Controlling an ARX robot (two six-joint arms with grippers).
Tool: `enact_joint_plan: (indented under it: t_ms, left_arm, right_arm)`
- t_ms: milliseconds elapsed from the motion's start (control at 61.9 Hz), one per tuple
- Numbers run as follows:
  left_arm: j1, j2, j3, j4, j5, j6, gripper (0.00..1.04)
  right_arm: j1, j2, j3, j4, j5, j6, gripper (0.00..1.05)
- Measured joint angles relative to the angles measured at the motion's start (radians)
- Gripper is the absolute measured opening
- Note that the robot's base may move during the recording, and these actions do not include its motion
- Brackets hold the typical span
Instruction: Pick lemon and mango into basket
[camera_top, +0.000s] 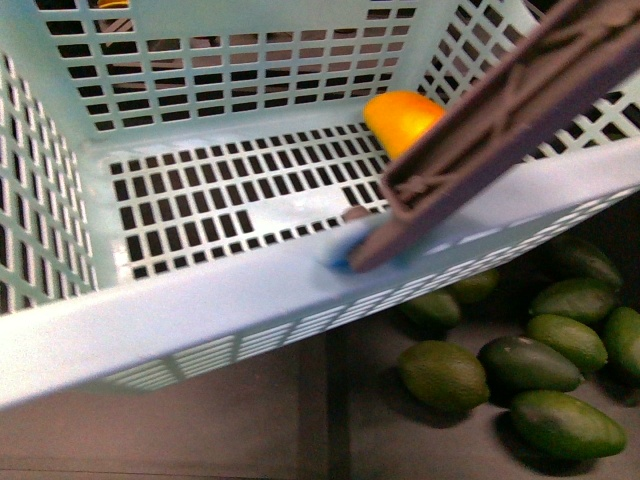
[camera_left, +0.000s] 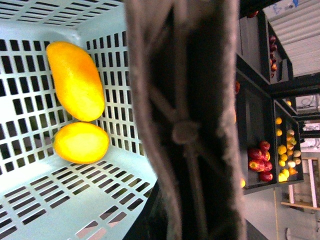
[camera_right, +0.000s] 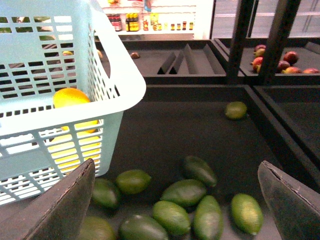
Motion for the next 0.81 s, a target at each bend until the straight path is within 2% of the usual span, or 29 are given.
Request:
enact_joint_plan:
  t_ms: [161,371,468,533,646,807]
  left_arm:
    - [0.013,0.0,0.0,0.0,-0.047,0.011,0.05]
    - [0.01,0.0,0.0,0.0,-0.022,0.005,0.05]
    - [-0.02,0.042,0.076,-0.147,-0.298,-0.183,0.05]
    - [-0.017,0.068,0.097,-0.158,-0.41,-0.342,0.05]
    - [0.051,0.121,0.13,-0.149,-0.455,-0.415,0.05]
    - [0.177,0.211,0.165,-0.134,-0.412,-0.414,0.05]
  right_arm:
    - [-0.001,0.0,0.0,0.0,-0.002,0.0,0.96]
    - [-0.001,0.0,0.0,0.0,0.0,0.0,0.96]
    - [-0.001,0.0,0.0,0.0,0.003,0.0,0.96]
    - [-0.001,0.0,0.0,0.0,0.003,0.0,0.96]
    - [-0.001,0.0,0.0,0.0,0.005,0.0,0.96]
    - [-0.001,0.0,0.0,0.0,0.004,0.0,0.96]
